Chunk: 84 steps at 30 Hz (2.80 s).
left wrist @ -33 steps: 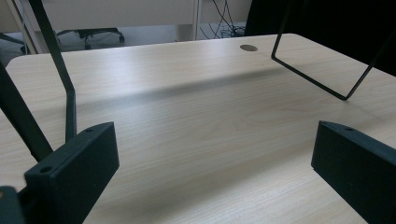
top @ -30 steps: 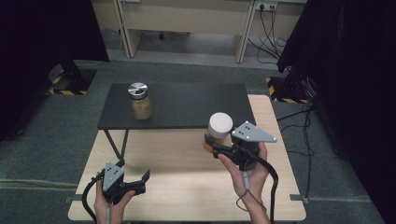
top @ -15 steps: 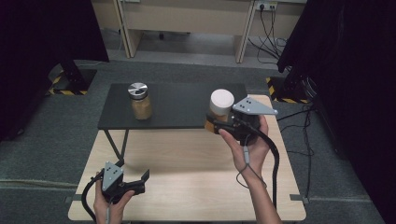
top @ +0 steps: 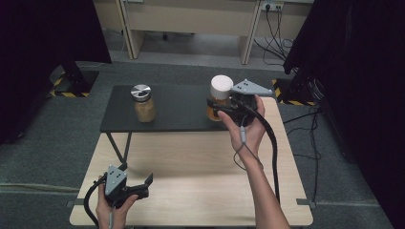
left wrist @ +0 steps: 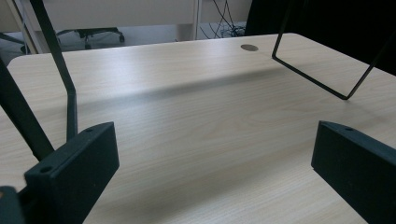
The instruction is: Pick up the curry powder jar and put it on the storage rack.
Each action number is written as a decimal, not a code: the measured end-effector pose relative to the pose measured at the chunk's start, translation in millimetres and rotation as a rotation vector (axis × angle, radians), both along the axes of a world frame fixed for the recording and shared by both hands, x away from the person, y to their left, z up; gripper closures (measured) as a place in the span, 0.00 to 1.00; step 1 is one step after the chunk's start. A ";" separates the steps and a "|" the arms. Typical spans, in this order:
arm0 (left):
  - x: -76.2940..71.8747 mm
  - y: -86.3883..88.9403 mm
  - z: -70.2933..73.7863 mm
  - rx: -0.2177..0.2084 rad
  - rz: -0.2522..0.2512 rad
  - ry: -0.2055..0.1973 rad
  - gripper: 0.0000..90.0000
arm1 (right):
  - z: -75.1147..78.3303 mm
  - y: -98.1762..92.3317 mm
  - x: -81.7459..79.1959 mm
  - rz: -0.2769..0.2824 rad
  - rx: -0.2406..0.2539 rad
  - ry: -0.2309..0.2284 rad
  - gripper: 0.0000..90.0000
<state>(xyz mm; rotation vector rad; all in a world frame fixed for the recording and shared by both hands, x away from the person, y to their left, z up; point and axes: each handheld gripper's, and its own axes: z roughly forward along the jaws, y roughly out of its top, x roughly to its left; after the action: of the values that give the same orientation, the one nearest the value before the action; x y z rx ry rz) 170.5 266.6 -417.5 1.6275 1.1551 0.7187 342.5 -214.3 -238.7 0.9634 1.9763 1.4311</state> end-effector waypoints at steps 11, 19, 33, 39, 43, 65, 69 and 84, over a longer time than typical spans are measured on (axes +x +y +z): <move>1.0 0.3 -1.1 0.000 0.001 0.005 0.00 | -8.9 5.9 18.1 -0.015 -0.008 0.015 0.36; 1.3 0.4 -1.7 -0.001 0.002 0.007 0.00 | -12.0 10.3 27.6 -0.013 -0.023 0.039 0.36; 1.6 0.6 -2.0 -0.002 0.001 0.009 0.00 | -22.6 6.0 33.5 -0.002 0.010 0.033 0.36; 1.4 0.7 -2.1 -0.008 0.002 0.008 0.00 | -28.3 5.0 31.8 -0.002 0.023 0.015 0.36; 1.2 0.5 -1.8 -0.006 0.001 0.007 0.00 | -29.0 4.5 31.6 -0.002 0.026 0.014 0.36; 0.0 1.8 0.1 -0.007 -0.002 0.003 0.00 | -49.7 3.3 17.2 -0.039 0.052 -0.093 0.15; -0.7 1.3 0.8 -0.007 -0.003 0.002 0.00 | -51.4 0.2 12.8 -0.038 0.074 -0.097 0.13; -2.1 0.1 1.6 -0.008 -0.008 -0.006 0.00 | -54.2 -15.7 -11.4 -0.047 0.098 -0.092 0.09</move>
<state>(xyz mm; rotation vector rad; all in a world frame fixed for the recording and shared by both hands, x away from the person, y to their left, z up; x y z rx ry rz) 168.5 266.8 -415.9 1.6214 1.1453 0.7121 331.2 -229.9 -292.9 0.9617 1.8207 1.5302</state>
